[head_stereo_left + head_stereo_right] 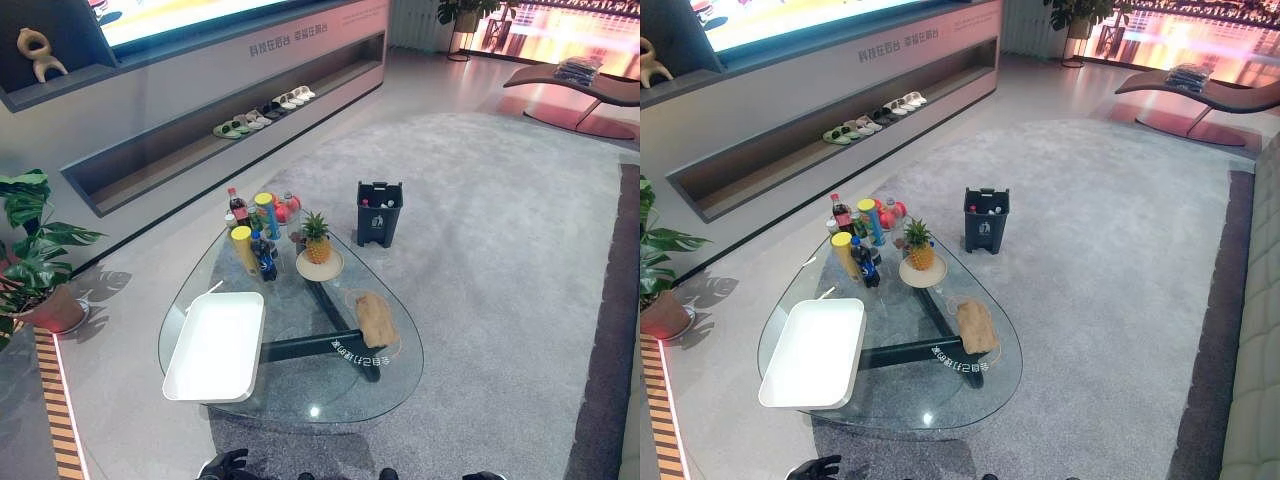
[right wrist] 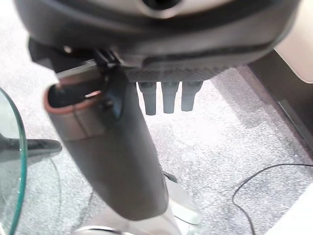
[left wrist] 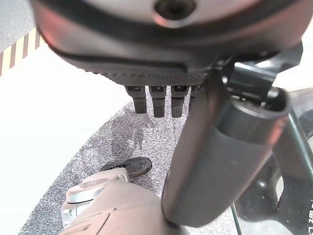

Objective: Wipe the table with a cloth and put it in the basket.

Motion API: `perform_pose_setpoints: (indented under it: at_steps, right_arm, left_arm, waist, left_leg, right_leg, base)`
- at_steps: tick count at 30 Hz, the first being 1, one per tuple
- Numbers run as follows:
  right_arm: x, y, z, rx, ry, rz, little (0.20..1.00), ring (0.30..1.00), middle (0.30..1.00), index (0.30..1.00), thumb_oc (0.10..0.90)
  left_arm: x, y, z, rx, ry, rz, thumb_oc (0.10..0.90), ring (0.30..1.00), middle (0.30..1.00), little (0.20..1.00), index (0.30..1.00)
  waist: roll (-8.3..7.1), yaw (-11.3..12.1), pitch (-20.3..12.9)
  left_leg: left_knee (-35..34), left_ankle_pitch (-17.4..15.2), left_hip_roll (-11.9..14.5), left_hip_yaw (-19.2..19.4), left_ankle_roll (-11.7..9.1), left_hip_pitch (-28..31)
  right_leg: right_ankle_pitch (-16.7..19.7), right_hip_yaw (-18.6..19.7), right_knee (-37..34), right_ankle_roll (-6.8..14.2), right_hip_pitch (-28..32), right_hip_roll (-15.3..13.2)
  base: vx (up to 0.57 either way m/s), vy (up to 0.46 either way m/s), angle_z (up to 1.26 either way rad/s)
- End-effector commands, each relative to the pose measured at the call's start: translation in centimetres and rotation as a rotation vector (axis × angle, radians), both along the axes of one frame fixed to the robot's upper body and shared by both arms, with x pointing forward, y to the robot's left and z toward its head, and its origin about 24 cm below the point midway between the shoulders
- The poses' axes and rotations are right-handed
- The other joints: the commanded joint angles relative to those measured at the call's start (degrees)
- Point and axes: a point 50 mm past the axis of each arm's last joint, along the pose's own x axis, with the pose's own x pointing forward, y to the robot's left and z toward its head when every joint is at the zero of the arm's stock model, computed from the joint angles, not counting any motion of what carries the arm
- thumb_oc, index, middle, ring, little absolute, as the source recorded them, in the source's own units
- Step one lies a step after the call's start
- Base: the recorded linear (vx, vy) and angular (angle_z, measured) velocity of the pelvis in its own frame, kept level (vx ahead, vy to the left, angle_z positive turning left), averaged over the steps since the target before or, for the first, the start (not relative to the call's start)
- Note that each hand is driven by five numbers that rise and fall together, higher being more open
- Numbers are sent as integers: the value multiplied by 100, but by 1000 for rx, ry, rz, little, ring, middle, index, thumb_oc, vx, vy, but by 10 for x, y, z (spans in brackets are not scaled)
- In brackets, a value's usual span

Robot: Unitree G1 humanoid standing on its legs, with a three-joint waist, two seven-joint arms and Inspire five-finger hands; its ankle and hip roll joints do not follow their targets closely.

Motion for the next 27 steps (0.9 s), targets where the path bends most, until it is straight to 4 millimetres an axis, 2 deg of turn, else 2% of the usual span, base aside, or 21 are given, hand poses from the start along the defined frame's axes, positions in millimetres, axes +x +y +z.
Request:
perform_pose_setpoints:
  at_steps: [1, 4, 7, 8, 10, 15, 20, 23, 27]
  right_arm:
    - [35, -19, 15, -71, -42, 54, 900, 900, 900, 900, 800]
    - [49, -21, 20, -90, -79, 47, 900, 900, 900, 900, 800]
    - [70, -26, 30, -129, -145, 29, 900, 900, 900, 900, 800]
    - [70, -26, 30, -129, -145, 29, 900, 900, 900, 900, 800]
    - [80, -28, 35, -149, -178, 15, 900, 900, 900, 900, 800]
    - [101, -31, 47, -164, -255, -24, 900, 900, 900, 900, 800]
    - [128, -33, 63, -178, -359, -44, 900, 900, 900, 900, 800]
    - [138, -32, 69, -183, -399, -40, 900, 900, 900, 900, 800]
    - [148, -33, 76, -205, -457, -66, 900, 900, 900, 900, 800]
  left_arm:
    - [49, 7, 16, 40, -164, 34, 800, 900, 900, 900, 900]
    - [68, 9, 25, 43, -240, 64, 800, 900, 900, 900, 900]
    - [101, 14, 43, 23, -365, 162, 800, 900, 900, 900, 900]
    - [101, 14, 43, 23, -365, 162, 800, 900, 900, 900, 900]
    - [114, 20, 52, -26, -431, 226, 800, 900, 900, 900, 900]
    - [132, 25, 66, -117, -528, 322, 800, 900, 900, 900, 900]
    - [159, 23, 87, -242, -660, 395, 800, 900, 900, 900, 900]
    - [173, 22, 99, -277, -711, 407, 800, 900, 900, 900, 900]
    - [178, 23, 105, -282, -736, 405, 800, 900, 900, 900, 900]
  waist:
    - [-40, -7, 537]
    - [-6, -54, 825]
    - [54, -140, 1319]
    - [55, -141, 1317]
    - [81, -161, 1581]
    - [96, -121, 1995]
    - [88, -25, 2431]
    - [81, -8, 2468]
    - [87, 5, 2468]
  left_leg:
    - [-1, -235, -104, 36, -87, -230]
    - [-1, -113, -125, 25, -68, -559]
    - [-1, 52, -183, -26, -13, -1122]
    - [-1, 53, -183, -26, -13, -1126]
    - [-1, 133, -226, -54, 7, -1396]
    - [25, 319, -263, -137, 2, -1856]
    - [735, 329, -320, -88, -35, -2655]
    - [1428, 213, -389, -139, -55, -3265]
    - [2219, 2, -434, -154, -44, -3950]
  right_leg:
    - [-296, -71, 197, 181, -62, -34]
    - [-191, 14, 214, 168, -428, -12]
    - [-58, 182, 285, 115, -1069, 91]
    - [-59, 182, 287, 115, -1074, 91]
    - [-33, 222, 402, 105, -1406, 110]
    - [-92, 214, 868, 32, -2031, 169]
    - [-285, -31, 1697, -26, -2794, 149]
    - [-455, -89, 2254, -90, -3314, 142]
    - [-702, -124, 2980, -153, -3927, 136]
  base:
    - [-158, 18, -3]
    - [-192, 8, -4]
    - [-220, 1, -1]
    - [-146, 22, 2]
    - [-129, 22, -4]
    - [-116, 24, -3]
    - [-159, -11, -1]
    - [-102, -96, 10]
    - [-60, -84, 21]
